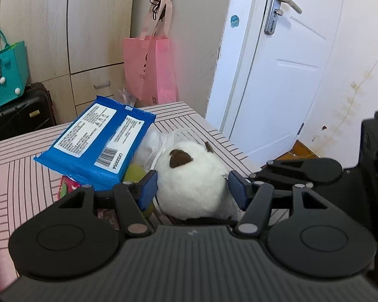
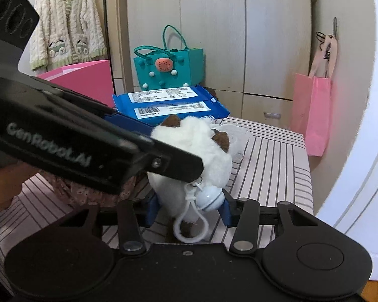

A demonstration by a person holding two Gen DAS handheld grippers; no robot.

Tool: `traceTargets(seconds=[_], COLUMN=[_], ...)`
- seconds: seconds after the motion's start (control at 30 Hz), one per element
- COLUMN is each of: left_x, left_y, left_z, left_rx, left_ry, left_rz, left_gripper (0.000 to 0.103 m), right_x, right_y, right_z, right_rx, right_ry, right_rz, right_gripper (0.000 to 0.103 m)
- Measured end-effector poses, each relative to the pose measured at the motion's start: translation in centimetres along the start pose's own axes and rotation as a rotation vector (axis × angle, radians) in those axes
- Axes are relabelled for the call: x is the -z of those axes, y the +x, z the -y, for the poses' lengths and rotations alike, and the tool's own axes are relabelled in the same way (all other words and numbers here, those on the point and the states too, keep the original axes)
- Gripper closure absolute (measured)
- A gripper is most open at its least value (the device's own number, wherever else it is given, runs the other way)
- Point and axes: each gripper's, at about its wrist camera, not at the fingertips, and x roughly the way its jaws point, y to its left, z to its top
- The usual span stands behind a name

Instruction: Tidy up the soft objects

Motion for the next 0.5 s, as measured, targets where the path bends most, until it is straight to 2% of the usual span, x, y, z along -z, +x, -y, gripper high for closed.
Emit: traceTargets(seconds=[0.5], left_x=[1.4], left_y=[-3.5], left_z=[2.2], left_rx=[0.043], left_ry=[-0.006], left_rz=[-0.009], left_gripper=[0.042], right_x=[0.3], right_y=[-3.9], right_z=[-2.3], right_rx=[0.017], right_ry=[0.062], right_rz=[-0.044], right_gripper=[0.052])
